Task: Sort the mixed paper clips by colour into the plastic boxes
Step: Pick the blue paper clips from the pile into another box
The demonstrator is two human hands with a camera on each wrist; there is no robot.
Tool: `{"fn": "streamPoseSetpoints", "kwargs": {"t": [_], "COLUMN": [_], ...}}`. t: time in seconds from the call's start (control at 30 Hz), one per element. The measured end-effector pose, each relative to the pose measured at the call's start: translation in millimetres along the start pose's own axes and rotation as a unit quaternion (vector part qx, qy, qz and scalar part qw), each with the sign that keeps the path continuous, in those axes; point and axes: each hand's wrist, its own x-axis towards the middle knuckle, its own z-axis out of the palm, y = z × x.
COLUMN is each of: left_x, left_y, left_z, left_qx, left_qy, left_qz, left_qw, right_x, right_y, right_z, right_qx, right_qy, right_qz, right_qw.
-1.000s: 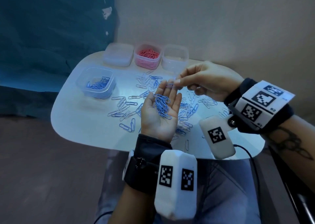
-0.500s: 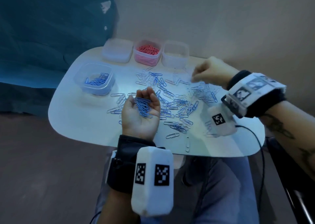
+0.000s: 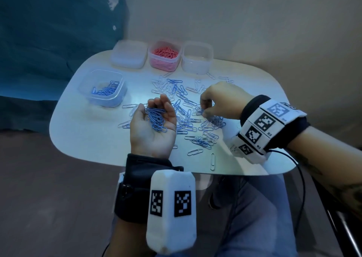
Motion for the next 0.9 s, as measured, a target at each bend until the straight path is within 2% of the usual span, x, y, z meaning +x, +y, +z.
{"fn": "streamPoseSetpoints", "kwargs": {"t": [0.1,0.23,0.3,0.37,0.47,0.63,0.7,0.9], "left_x": [-2,-1,0,1,3,4,3,0], "left_y": [0,-5,-9,-12,-16,-30,-37,-49], "left_z": [1,2,1,-1,-2,0,2,12], "left_qx": [-0.001,0.009,0.018,0.034,0.070,0.117,0.126,0.091], "left_qy": [0.002,-0.006,-0.017,-0.028,-0.023,0.004,-0.005,-0.043], "left_qz": [-0.002,-0.012,-0.018,-0.021,-0.028,-0.047,-0.060,-0.084], "left_qw": [1.000,1.000,1.000,0.999,0.997,0.992,0.990,0.991], "right_x": [-3,-4,-3,-1,-5,-24,-29,-39], "right_y": [-4,-12,-13,-8,1,-7,-12,-25], "right_z": [2,7,7,6,-1,-22,-23,-21], "right_qx": [-0.030,-0.124,-0.120,-0.077,0.052,0.268,0.308,0.327], "right_qy": [0.010,0.019,0.024,0.038,0.059,0.075,0.078,0.054], "right_qz": [0.003,-0.011,-0.003,0.007,0.022,-0.005,-0.017,-0.052], "right_qw": [1.000,0.992,0.993,0.996,0.997,0.961,0.948,0.942]}}
